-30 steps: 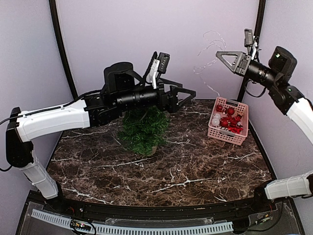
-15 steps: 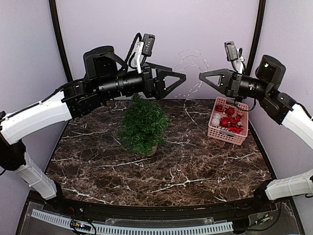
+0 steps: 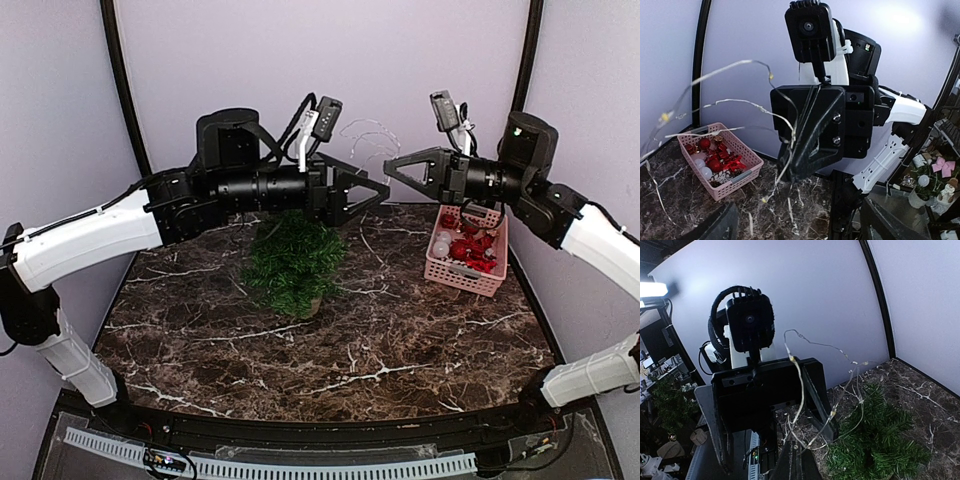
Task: Decorate the small christmas tree
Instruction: Pass from the right arm to the left
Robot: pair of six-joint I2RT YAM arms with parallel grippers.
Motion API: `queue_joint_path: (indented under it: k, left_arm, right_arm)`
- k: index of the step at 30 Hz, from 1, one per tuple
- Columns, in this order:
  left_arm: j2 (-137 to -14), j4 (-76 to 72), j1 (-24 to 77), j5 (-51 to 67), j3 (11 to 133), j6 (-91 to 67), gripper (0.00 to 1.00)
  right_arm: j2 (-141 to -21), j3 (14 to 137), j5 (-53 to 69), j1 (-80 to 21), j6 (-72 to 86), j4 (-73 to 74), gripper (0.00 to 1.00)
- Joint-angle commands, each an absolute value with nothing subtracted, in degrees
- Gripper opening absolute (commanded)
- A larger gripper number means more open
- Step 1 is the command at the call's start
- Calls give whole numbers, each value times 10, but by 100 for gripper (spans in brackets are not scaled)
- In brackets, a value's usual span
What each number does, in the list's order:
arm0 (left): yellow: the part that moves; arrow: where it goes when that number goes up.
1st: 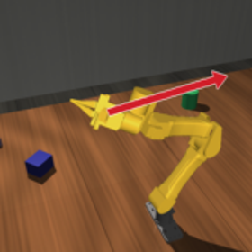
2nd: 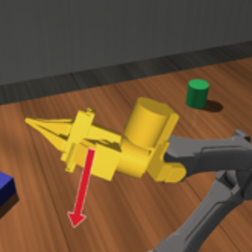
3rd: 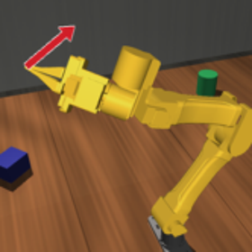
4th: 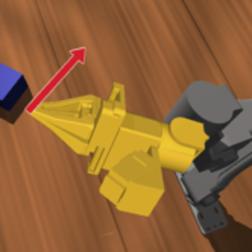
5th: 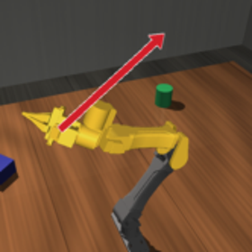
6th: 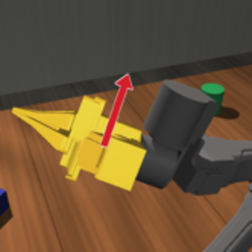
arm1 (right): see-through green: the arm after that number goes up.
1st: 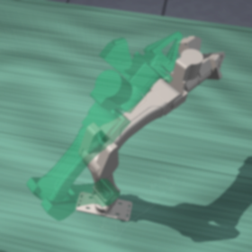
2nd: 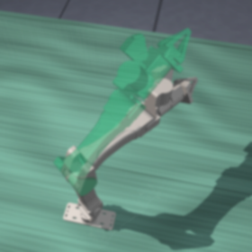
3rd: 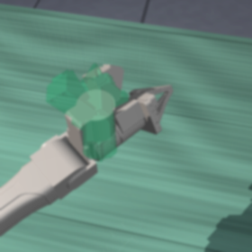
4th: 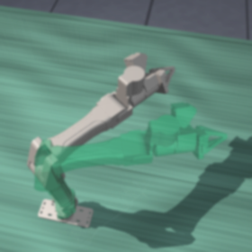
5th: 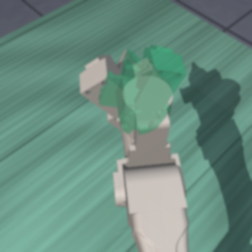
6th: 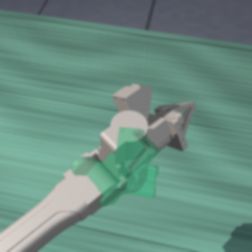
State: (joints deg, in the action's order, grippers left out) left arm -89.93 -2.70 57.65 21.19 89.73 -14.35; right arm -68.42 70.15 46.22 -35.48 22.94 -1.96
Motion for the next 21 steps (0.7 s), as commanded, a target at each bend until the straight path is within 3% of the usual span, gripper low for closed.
queue_joint_path:
  k: [1, 8, 17, 21]
  left_arm:
    - [-902, -4, 577, 205, 890, -133, 82]
    - [-905, -3, 577, 205, 890, -129, 50]
    - [-911, -3, 577, 214, 889, -130, 28]
    - [-912, -3, 577, 215, 889, -132, 25]
  right_arm:
    - [-686, 724, 455, -367, 219, -19, 0]
    - [-690, 736, 429, -372, 195, 25, 0]
    - [-690, 740, 418, -379, 181, 44, 0]
    - [-690, 743, 418, -381, 177, 55, 0]
